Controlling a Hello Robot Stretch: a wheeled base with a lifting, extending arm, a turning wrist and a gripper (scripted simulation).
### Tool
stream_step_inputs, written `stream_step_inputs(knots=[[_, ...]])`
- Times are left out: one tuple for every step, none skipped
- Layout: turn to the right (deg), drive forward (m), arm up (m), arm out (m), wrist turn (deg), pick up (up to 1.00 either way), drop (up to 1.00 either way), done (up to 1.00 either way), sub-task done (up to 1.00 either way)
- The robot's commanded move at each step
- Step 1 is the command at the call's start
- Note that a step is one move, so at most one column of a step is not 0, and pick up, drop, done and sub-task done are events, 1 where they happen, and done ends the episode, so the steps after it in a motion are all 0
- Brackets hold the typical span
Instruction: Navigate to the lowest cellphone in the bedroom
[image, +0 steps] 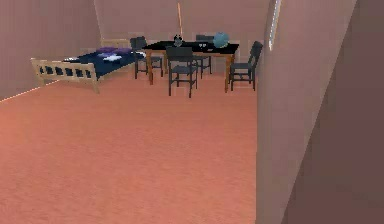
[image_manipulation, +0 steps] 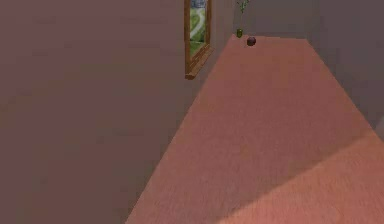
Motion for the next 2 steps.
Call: stream_step_inputs(knots=[[6.0, 0.0, 0.0, 0.0, 0.0, 0.0, 0.0, 0.0, 0.0], [0.0, 0.05, 0.0, 0.0, 0.0, 0.0, 0.0, 0.0, 0.0]])
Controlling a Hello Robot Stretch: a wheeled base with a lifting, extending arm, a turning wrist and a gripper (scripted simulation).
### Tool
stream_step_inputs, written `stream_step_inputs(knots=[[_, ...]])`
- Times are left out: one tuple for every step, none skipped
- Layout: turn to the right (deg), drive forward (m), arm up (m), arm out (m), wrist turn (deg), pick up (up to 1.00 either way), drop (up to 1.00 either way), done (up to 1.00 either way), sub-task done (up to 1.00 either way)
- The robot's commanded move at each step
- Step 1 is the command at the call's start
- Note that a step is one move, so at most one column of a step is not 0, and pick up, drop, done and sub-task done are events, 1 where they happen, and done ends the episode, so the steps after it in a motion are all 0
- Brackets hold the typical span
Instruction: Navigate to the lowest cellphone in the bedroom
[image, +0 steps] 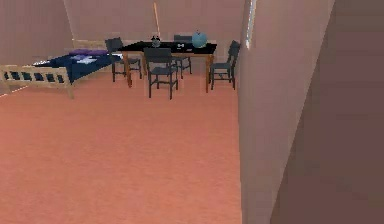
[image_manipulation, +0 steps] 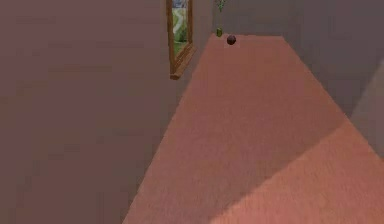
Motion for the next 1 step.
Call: stream_step_inputs(knots=[[-30.0, 0.0, 0.0, 0.0, 0.0, 0.0, 0.0, 0.0, 0.0]])
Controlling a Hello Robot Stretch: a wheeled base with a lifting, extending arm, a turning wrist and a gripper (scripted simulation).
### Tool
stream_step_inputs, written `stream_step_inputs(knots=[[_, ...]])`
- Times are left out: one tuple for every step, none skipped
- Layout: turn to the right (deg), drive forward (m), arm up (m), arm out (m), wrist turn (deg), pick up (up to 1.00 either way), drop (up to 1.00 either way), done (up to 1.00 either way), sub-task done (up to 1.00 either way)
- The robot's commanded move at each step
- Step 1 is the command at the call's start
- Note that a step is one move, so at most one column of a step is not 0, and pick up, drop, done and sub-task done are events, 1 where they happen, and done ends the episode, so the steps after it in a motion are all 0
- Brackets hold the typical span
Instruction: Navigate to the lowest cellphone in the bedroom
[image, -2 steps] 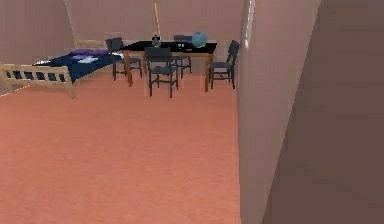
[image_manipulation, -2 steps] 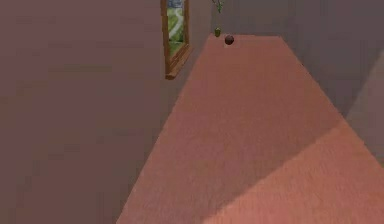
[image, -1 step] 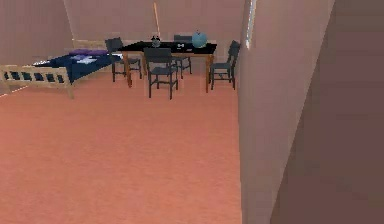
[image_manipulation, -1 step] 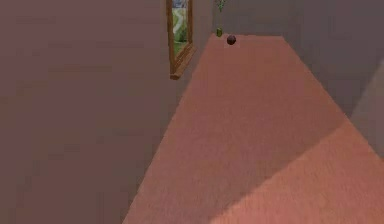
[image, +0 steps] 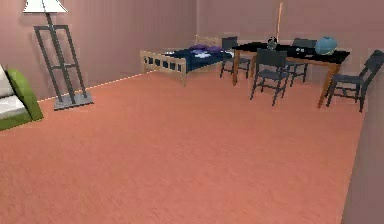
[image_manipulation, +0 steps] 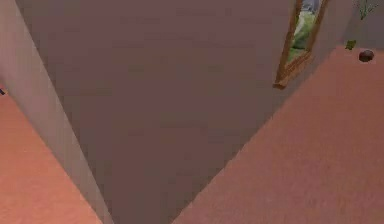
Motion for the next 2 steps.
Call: stream_step_inputs(knots=[[0.0, 0.45, 0.0, 0.0, 0.0, 0.0, 0.0, 0.0, 0.0], [36.0, 0.0, 0.0, 0.0, 0.0, 0.0, 0.0, 0.0, 0.0]])
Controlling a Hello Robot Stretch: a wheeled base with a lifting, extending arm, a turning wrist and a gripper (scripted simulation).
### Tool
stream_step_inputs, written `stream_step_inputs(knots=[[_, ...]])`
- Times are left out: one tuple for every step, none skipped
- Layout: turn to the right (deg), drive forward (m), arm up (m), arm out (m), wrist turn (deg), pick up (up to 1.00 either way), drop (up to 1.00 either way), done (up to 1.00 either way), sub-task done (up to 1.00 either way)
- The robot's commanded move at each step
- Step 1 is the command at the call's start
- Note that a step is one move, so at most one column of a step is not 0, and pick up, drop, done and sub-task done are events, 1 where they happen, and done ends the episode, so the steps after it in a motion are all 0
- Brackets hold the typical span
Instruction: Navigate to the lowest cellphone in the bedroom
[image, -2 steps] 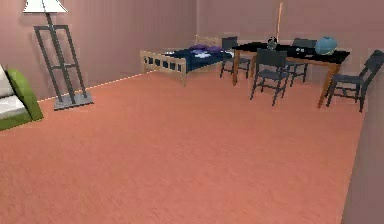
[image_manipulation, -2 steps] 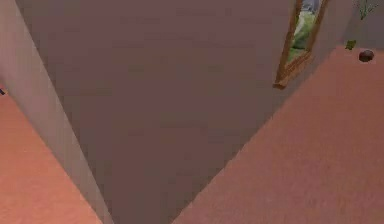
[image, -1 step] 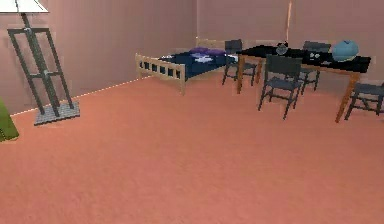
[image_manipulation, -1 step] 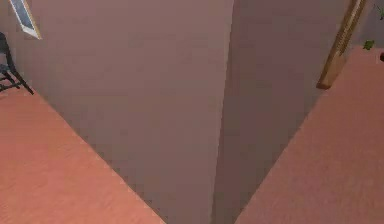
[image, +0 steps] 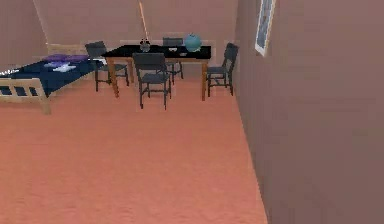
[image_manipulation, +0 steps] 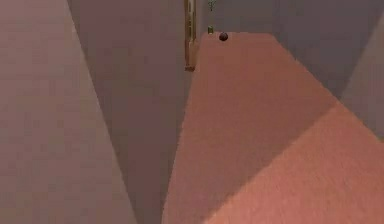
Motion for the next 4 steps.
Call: stream_step_inputs(knots=[[0.0, 1.0, 0.0, 0.0, 0.0, 0.0, 0.0, 0.0, 0.0], [0.0, 1.0, 0.0, 0.0, 0.0, 0.0, 0.0, 0.0, 0.0], [0.0, 0.35, 0.0, 0.0, 0.0, 0.0, 0.0, 0.0, 0.0], [-45.0, 0.0, 0.0, 0.0, 0.0, 0.0, 0.0, 0.0, 0.0]])
